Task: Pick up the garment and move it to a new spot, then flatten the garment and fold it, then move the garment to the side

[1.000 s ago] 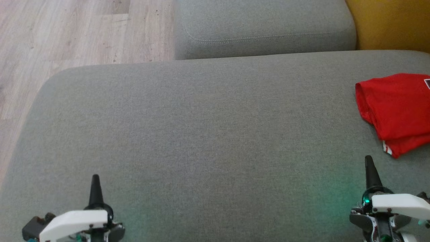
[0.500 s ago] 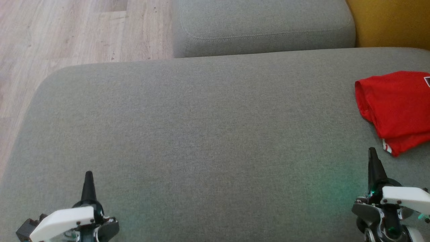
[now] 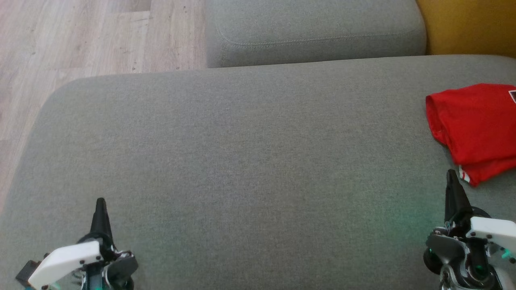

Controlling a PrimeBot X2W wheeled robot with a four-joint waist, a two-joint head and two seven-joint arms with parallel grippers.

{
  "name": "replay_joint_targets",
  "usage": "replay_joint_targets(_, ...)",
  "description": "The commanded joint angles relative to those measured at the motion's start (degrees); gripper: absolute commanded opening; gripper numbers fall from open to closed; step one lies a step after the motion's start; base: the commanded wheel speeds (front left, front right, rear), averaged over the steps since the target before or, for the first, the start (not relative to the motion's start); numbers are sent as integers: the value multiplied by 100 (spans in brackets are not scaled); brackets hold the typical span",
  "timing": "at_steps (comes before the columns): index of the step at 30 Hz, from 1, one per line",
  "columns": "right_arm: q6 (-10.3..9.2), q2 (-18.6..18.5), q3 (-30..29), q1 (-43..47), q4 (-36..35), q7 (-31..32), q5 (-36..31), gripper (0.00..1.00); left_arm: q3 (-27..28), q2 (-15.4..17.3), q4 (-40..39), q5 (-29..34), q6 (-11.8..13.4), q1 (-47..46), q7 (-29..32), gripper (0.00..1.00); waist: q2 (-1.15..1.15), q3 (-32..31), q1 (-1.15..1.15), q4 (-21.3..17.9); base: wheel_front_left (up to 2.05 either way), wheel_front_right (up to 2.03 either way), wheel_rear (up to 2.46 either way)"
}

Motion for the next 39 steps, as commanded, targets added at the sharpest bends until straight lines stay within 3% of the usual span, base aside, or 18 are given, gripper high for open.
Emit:
replay_joint_targets(1, 40, -119, 104, -272, -217, 60, 32, 0, 231, 68, -169, -15, -38, -324, 20, 0, 0, 0, 0, 0, 0, 0, 0)
replay_joint_targets(39, 40, -75, 42, -278, -213, 109, -20, 0, 313, 9, -165, 54, -38, -330, 86, 0, 0, -1, 0, 0, 0, 0, 0)
